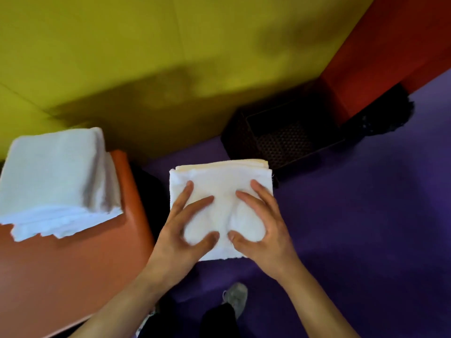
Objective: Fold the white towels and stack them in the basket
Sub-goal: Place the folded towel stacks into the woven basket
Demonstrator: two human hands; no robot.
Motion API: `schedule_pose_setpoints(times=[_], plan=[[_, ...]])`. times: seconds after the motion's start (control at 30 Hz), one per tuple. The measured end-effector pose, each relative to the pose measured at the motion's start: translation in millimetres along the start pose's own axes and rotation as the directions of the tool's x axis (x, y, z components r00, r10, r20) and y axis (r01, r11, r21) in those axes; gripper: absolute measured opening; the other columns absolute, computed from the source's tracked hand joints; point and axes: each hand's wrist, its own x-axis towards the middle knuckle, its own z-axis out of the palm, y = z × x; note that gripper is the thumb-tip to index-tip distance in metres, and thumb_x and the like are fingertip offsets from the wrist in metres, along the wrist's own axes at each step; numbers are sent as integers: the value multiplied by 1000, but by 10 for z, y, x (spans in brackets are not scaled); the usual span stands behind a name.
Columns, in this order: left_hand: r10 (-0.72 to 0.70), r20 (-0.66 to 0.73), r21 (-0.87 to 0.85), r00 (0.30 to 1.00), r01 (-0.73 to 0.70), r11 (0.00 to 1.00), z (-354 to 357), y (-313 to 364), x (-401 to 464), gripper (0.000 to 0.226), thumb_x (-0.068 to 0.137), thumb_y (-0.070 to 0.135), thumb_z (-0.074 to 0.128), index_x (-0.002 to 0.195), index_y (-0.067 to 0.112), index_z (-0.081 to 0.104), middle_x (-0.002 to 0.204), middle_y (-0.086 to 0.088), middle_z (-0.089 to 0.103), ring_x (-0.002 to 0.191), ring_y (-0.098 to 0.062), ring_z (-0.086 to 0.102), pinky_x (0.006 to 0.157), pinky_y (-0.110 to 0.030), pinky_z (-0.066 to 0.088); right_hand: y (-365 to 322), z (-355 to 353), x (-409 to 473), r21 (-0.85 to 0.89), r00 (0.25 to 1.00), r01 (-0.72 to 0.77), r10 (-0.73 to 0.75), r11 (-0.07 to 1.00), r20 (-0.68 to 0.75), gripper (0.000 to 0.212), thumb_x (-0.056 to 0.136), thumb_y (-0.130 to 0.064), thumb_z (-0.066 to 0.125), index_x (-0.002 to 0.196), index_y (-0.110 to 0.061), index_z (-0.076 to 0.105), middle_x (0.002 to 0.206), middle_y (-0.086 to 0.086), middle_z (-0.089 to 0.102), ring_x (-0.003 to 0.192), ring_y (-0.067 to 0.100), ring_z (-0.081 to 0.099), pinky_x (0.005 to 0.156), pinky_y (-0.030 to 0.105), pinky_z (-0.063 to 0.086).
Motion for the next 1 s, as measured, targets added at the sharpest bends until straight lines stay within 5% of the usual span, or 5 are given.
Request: schedule_pose_setpoints(times=[0.33,0.5,0.63,0.8,1.0], plan=[[3,21,-91,1000,-1,996,993,288,1357,61,78,37,81,134,41,59,160,32,18,142,11,28,101,-5,38,666,-1195,1021,-51,999,-52,52,997,15,74,75,-25,87,140,-38,53,159,-23,25,147,5,28,111,33,42],[0,9,-94,1000,1,996,1411,317,2030,61,79,32,83,135,40,59,160,29,20,143,8,29,100,-5,39,1037,-1641,1579,-54,998,-49,51,997,38,73,76,-24,87,140,-37,54,159,-24,24,146,1,28,108,23,38],[-10,-10,-73,1000,9,997,1790,336,2513,61,80,27,82,134,42,59,160,30,20,144,6,29,107,-20,43,1455,-1962,1967,-61,998,-32,34,998,47,72,76,-23,87,140,-34,54,159,-23,25,146,1,29,109,19,36],[-37,-75,-61,997,32,998,2464,167,3173,62,80,25,83,134,44,58,160,30,20,144,5,30,110,-30,43,2235,-2379,2562,-60,993,19,-12,998,114,73,76,-22,86,141,-31,55,159,-17,27,148,0,26,113,10,28],[-45,-144,-77,989,34,996,3459,-477,4155,61,82,24,82,133,46,59,161,30,19,143,11,28,107,-15,38,3586,-2709,3365,-77,984,87,-73,993,163,72,76,-22,87,141,-29,56,159,-13,29,146,-5,25,112,7,24]])
